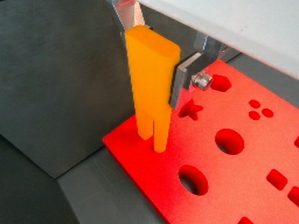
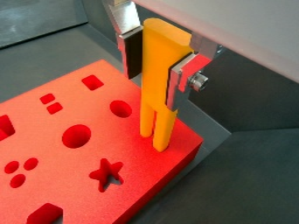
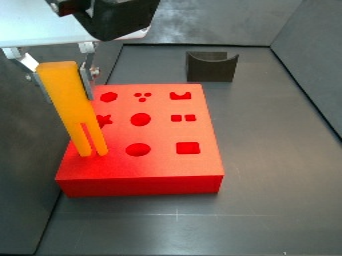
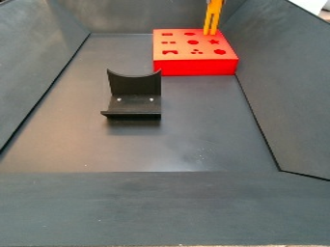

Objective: Pick up the square-circle object. Move up. Rotate the square-circle object. Move to above the board. Insert the square-circle object.
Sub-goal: Insert the square-circle object.

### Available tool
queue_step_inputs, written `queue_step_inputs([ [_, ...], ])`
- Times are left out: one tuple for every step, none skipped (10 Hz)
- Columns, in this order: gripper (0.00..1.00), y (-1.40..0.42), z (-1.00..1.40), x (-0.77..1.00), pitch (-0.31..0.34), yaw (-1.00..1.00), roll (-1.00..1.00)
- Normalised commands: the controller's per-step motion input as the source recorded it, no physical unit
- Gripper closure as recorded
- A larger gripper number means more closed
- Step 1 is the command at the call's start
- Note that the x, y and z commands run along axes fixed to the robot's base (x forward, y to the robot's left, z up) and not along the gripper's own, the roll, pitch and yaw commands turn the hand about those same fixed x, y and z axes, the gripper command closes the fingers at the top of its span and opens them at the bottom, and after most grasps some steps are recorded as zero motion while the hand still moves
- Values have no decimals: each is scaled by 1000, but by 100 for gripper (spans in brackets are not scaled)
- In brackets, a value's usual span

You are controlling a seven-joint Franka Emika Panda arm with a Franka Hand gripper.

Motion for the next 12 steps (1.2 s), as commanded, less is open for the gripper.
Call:
queue_step_inputs([
  [100,-46,-949,609,0,140,157],
  [100,-40,-920,629,0,69,170],
  [100,-211,-866,466,0,0,227],
  [100,-226,-851,431,0,0,236],
  [100,-234,-860,420,0,0,233],
  [100,-237,-869,423,0,0,226],
  [100,-171,-906,320,19,0,181],
  [100,-154,-866,277,1,20,211],
  [100,-171,-960,343,0,37,171],
  [100,-171,-994,403,0,0,160],
  [100,-54,-820,380,0,0,250],
  [100,0,-749,186,0,111,286],
])
